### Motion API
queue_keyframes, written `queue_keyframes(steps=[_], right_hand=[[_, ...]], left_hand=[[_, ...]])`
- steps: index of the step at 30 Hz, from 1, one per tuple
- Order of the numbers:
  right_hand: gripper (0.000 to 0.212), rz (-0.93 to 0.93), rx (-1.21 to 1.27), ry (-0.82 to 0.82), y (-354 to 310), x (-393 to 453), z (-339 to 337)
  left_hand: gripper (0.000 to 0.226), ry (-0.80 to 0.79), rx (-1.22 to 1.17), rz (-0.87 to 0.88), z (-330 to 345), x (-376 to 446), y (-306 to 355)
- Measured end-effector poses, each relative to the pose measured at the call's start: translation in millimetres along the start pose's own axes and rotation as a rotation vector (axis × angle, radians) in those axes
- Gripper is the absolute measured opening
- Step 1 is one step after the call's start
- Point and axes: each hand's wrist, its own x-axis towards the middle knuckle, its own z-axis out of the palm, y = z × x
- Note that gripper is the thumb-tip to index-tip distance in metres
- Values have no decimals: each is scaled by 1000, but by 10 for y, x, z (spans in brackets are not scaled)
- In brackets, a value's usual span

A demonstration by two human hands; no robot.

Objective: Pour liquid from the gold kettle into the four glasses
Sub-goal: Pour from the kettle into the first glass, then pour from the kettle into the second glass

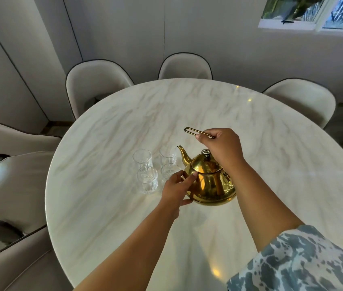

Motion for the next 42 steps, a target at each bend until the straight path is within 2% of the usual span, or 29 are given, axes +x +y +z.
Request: queue_keyframes(steps=[7, 15, 18, 22, 27, 39, 42], right_hand=[[28, -45, -101, -105, -106, 422, 75], [34, -53, -280, -245, -129, 787, 294], [38, -70, -318, -261, -177, 864, 347], [44, -79, -347, -276, -234, 947, 403], [42, -77, -375, -297, -237, 1015, 431], [39, -68, -433, -313, -187, 1058, 514], [32, -56, -463, -311, -195, 1062, 531]], left_hand=[[66, 40, -60, -38, 155, 273, 126], [61, 86, -72, -89, 217, 465, 110], [57, 79, -79, -83, 223, 493, 126], [40, 74, -88, -67, 227, 517, 161], [25, 34, -88, -74, 215, 519, 203], [27, 28, -109, -114, 218, 487, 195], [26, 31, -118, -115, 210, 485, 194]])
